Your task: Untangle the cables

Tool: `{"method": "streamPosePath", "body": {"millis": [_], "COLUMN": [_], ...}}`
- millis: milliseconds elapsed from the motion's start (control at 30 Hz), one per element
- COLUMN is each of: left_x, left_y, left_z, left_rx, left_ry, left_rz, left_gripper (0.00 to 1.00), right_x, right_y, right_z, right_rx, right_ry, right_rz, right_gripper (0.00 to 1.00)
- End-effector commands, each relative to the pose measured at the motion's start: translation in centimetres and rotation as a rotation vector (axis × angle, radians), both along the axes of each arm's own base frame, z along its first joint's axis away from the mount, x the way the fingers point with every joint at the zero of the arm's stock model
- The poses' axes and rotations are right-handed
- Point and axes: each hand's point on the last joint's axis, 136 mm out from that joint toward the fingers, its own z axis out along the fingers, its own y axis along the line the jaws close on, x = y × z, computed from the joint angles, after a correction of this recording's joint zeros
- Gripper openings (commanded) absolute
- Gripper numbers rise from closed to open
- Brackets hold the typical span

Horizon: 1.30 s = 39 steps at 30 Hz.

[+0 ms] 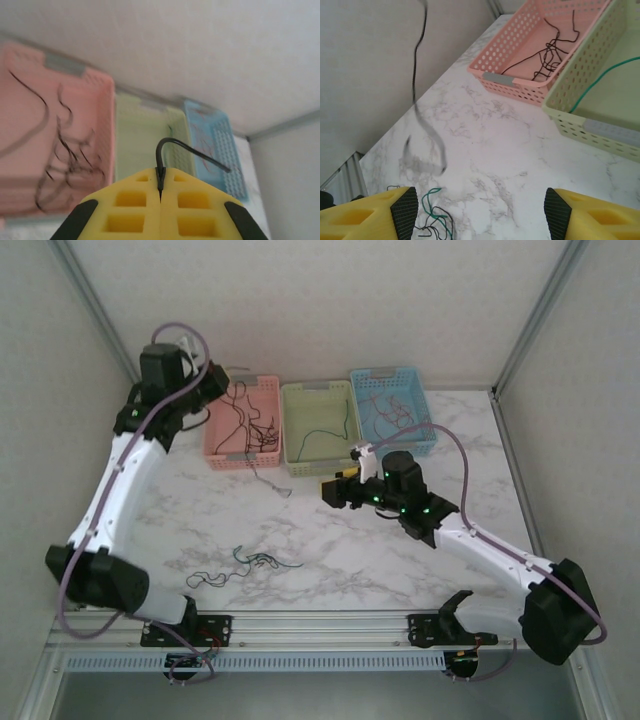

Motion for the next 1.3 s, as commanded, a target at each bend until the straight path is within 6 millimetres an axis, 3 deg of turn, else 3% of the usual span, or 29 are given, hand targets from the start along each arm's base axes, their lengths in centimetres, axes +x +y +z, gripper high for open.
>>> {"method": "streamPosePath", "body": {"millis": [0, 100, 267, 500, 633, 733, 800, 933, 1267], "left_x": [4.4, 8.3, 12.8, 16.9, 18.1, 18.8, 18.7, 17.8, 13.9], "left_y": [3.6, 3.9, 5.2, 5.6, 5.8, 4.4, 3.4, 2.7, 1.2], "left_z": [0.6, 0.2, -0.4, -1.5, -2.7, -6.7, -10.9, -16.7, -25.2], "left_rx": [0.138, 0.158, 0.25, 0.296, 0.334, 0.403, 0.467, 0.521, 0.529], "left_ry": [-0.049, -0.068, -0.116, -0.171, -0.142, -0.046, 0.034, 0.181, 0.392], "left_rz": [0.186, 0.214, 0.301, 0.352, 0.358, 0.295, 0.239, 0.192, 0.148], "left_gripper": [0.0, 0.0, 0.0, 0.0, 0.0, 0.0, 0.0, 0.0, 0.0], "right_x": [-0.5, -1.0, -1.4, -1.2, -1.0, -0.9, -0.7, -0.7, -0.9], "right_y": [-1.5, -2.3, -3.3, -4.0, -4.2, -4.2, -4.1, -4.1, -4.3], "right_z": [0.0, -0.1, 0.0, -0.3, -0.1, -0.3, -0.4, -0.1, -0.3], "right_rx": [-0.029, -0.042, -0.055, -0.067, -0.068, -0.068, -0.065, -0.06, -0.06], "right_ry": [-0.028, -0.035, -0.054, -0.049, -0.051, -0.049, -0.045, -0.045, -0.041], "right_rz": [-0.03, -0.037, -0.054, -0.075, -0.08, -0.084, -0.084, -0.082, -0.082], "right_gripper": [0.7, 0.7, 0.71, 0.71, 0.71, 0.71, 0.71, 0.71, 0.71]}}
